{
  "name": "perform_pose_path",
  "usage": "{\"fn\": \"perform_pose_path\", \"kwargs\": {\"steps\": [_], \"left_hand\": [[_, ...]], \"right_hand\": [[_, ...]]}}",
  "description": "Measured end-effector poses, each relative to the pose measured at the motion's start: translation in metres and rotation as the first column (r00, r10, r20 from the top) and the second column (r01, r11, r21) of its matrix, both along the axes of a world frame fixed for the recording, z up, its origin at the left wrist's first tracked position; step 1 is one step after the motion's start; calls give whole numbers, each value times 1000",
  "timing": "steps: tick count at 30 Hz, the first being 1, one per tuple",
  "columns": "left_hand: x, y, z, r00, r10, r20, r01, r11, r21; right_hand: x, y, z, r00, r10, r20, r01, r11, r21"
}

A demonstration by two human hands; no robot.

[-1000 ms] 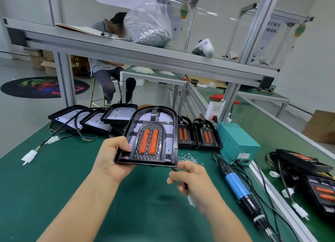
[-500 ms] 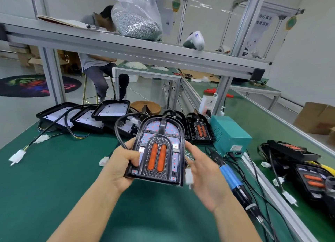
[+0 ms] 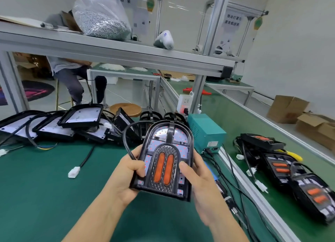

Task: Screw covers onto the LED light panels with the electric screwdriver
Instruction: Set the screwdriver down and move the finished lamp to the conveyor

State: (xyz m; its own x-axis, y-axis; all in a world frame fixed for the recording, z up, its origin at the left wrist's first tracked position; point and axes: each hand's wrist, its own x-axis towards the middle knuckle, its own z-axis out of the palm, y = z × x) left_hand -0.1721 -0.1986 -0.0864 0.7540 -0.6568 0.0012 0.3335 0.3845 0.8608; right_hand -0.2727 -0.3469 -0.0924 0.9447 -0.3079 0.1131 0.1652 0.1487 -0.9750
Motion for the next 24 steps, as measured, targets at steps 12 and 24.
{"fn": "perform_pose_path", "kwargs": {"steps": [12, 24], "left_hand": [[-17, -102, 18, 977, -215, 1, 214, 974, 69], [-53, -242, 52, 890, -417, 186, 332, 871, 362]], "right_hand": [[-37, -66, -5, 923, -375, 90, 378, 926, -15], [-99, -156, 8, 652, -742, 158, 756, 651, -62]]}}
